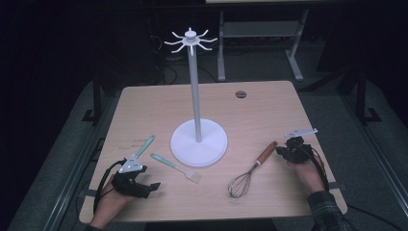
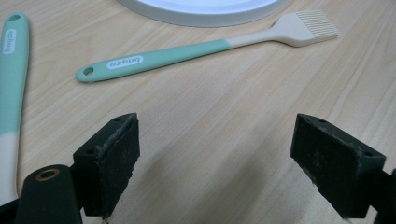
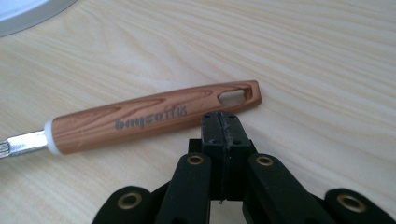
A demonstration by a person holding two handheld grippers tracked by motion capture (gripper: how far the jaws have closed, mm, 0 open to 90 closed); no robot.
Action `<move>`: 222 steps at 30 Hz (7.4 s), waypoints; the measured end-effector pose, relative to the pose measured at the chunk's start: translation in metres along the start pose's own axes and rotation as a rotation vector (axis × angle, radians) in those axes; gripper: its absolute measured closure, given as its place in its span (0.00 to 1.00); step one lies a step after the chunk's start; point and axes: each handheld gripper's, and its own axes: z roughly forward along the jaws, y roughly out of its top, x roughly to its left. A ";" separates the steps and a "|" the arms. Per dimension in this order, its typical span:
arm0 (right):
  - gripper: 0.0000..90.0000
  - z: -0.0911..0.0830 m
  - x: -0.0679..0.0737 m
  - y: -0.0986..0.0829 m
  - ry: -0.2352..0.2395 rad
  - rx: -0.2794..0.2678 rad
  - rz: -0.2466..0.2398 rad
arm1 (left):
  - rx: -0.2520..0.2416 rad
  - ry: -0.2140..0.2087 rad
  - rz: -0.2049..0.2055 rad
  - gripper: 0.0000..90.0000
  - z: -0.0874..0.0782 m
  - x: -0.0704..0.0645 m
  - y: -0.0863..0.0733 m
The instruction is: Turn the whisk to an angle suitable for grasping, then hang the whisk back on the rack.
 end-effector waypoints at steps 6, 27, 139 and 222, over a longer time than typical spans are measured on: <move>1.00 0.007 -0.003 0.004 0.002 0.005 0.007 | 0.000 -0.002 0.000 0.17 0.000 0.000 0.000; 1.00 0.024 0.005 0.023 0.025 0.011 -0.014 | 0.014 0.009 -0.003 0.17 0.001 0.000 0.000; 1.00 0.018 0.102 0.026 0.354 0.120 -0.192 | 0.027 0.006 -0.007 0.16 -0.001 -0.002 -0.003; 0.64 0.038 0.005 0.080 0.240 0.358 -0.109 | 0.045 -0.007 0.012 0.16 0.002 -0.003 -0.003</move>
